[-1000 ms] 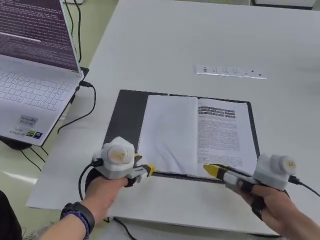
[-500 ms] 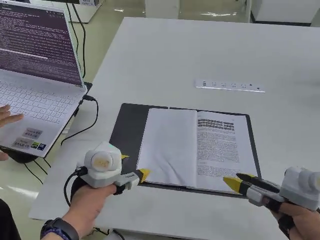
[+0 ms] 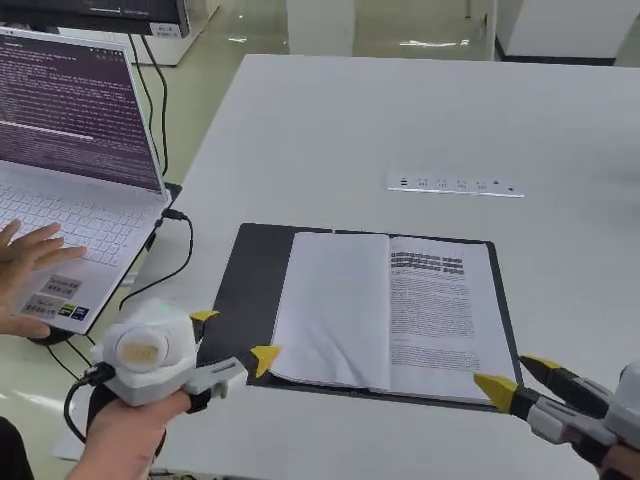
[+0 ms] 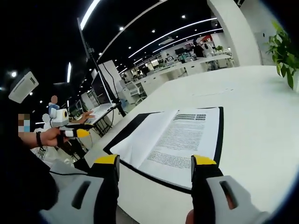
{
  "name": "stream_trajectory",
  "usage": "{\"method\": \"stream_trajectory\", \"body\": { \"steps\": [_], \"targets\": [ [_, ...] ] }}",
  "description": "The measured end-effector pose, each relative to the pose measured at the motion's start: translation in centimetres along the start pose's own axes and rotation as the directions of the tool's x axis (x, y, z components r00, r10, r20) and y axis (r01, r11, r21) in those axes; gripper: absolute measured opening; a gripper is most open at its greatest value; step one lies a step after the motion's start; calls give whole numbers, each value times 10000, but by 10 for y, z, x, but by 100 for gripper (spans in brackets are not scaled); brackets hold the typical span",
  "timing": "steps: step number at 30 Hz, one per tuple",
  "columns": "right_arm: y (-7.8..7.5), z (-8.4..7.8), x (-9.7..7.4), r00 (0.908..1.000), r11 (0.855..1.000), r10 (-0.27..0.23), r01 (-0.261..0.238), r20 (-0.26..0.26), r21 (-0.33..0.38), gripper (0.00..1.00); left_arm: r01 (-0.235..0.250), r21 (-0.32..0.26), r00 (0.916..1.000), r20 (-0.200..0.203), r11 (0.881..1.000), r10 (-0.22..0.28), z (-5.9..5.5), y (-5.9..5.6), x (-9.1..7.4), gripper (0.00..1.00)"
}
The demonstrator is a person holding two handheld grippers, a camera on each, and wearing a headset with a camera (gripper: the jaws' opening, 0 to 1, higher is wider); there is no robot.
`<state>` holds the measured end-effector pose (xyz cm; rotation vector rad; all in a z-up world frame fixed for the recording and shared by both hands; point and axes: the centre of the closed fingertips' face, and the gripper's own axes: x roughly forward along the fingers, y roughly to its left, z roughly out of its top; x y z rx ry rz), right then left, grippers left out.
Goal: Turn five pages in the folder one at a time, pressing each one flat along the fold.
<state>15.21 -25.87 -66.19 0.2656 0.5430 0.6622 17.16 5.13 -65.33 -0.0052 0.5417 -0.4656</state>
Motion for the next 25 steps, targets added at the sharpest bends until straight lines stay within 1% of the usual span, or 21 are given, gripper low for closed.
{"method": "stream_trajectory", "body": {
  "steps": [2,6,8,9,11,17,20,25],
  "targets": [
    [0,0,-6,9998,9997,-158,156,-82,-186,63,-141,-301,9998,158,9994,146,1,1,-6,62],
    [-5,2,-13,9994,9995,-304,304,157,18,64,-272,-543,9993,228,9982,285,-1,-1,-11,64],
    [-12,2,-17,9991,9993,-348,345,225,160,65,-246,-619,9994,228,9978,261,-4,-4,-10,64],
    [-14,2,-17,9991,9991,-370,365,217,227,65,-246,-655,9995,174,9975,258,-5,-5,-9,64],
    [-15,0,-16,9991,9990,-385,381,160,225,65,-206,-687,9997,139,9974,216,-5,-10,-8,64],
    [-18,-4,-15,9992,9989,-395,393,85,248,66,-112,-750,9998,163,9971,124,-4,-13,-5,64],
    [-18,-3,-14,9992,9989,-372,367,156,296,66,-60,-786,9997,234,9969,79,-1,-15,-3,64],
    [-20,-6,-14,9993,9989,-358,354,106,302,66,-27,-770,9998,211,9970,44,-2,-18,-2,63]
  ]
}}
